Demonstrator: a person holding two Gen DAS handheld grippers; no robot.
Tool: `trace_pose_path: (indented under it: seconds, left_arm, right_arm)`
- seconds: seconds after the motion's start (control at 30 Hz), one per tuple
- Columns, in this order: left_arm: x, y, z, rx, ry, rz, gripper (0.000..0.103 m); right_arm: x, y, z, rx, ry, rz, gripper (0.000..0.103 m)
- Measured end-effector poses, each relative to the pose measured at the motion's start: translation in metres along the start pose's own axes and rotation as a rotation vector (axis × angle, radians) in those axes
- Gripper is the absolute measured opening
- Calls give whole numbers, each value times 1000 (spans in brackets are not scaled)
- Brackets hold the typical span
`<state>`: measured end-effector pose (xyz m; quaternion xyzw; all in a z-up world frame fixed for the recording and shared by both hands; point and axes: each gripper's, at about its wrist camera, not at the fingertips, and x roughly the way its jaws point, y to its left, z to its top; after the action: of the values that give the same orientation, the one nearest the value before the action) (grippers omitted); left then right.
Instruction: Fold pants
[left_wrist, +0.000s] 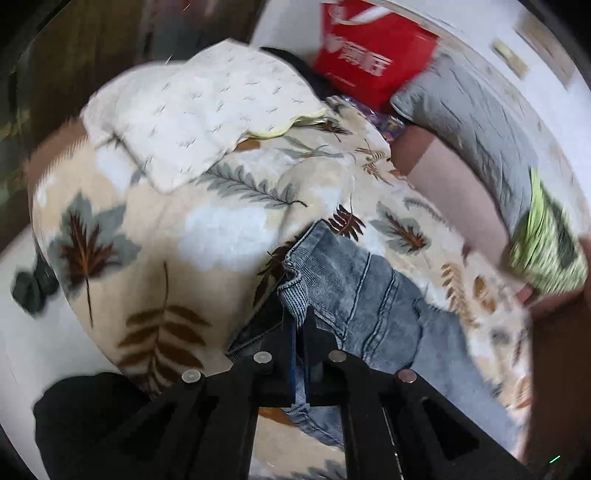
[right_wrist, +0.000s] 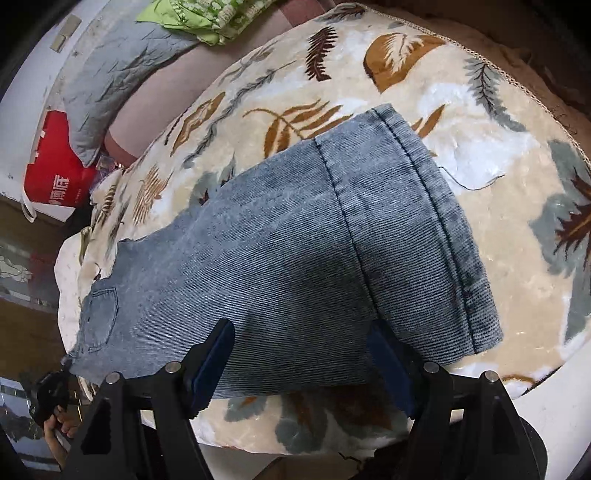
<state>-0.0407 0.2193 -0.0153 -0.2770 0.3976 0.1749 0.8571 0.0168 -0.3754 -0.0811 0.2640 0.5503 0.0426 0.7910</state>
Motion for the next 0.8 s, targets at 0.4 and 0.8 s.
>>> trace_pose_path:
  seconds: [0.4, 0.8]
  left_arm:
    - [-18, 11, -1, 29, -35, 82, 36]
    - [57, -70, -31, 372, 41, 109, 40]
  right_arm:
    - [-40, -16, 71, 35, -145, -5, 83]
    - [0, -12, 118, -103, -138, -202, 21]
